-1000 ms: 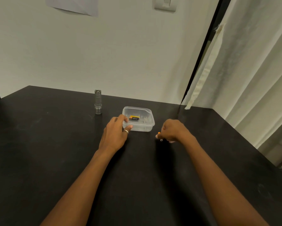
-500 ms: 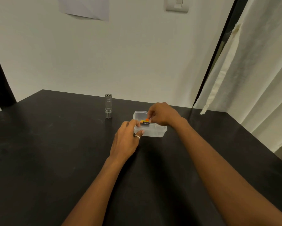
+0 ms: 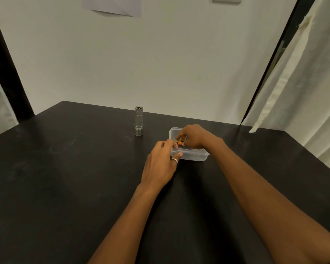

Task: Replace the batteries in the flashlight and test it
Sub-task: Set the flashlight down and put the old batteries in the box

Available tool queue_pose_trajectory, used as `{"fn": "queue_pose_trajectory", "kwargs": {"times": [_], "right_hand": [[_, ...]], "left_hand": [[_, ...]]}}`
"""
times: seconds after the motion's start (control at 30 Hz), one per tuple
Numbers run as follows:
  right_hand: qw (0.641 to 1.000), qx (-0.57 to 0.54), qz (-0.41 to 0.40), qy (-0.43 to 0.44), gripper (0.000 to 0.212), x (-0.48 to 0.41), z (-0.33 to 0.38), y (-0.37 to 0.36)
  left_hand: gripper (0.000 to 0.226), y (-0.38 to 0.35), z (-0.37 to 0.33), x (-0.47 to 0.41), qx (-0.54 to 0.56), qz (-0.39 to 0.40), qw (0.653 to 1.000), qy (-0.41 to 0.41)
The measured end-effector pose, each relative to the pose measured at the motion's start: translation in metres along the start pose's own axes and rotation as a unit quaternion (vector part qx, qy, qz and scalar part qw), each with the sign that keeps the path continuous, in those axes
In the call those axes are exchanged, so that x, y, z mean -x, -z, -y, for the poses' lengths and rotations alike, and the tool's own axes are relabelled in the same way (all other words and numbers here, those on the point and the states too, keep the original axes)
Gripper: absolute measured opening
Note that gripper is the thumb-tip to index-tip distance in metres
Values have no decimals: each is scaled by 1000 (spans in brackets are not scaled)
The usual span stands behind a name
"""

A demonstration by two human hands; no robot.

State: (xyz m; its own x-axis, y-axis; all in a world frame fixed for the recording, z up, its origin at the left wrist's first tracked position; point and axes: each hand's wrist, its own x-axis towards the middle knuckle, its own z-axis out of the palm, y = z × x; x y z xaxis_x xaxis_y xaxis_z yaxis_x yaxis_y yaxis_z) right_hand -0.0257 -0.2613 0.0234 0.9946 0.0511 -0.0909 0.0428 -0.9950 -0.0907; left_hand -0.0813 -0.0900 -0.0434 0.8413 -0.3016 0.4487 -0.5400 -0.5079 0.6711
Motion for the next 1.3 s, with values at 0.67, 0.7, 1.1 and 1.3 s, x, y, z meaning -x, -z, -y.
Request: {"fn": "queue_pose_trajectory", "kwargs": {"times": [0.67, 0.7, 1.1, 1.3], "right_hand": [[995, -97, -5, 23, 49, 68, 9, 26], [995, -100, 21, 16, 53, 76, 10, 24], [996, 15, 47, -78, 51, 65, 1, -6], [995, 19, 35, -95, 48, 56, -10, -3]], "left_hand": [[46, -3, -1, -3, -29, 8, 999, 16], [51, -2, -2, -3, -23, 15, 999, 20], [89, -7, 0, -3, -33, 38, 996, 73], [83, -9, 3, -6, -48, 33, 996, 73]]}}
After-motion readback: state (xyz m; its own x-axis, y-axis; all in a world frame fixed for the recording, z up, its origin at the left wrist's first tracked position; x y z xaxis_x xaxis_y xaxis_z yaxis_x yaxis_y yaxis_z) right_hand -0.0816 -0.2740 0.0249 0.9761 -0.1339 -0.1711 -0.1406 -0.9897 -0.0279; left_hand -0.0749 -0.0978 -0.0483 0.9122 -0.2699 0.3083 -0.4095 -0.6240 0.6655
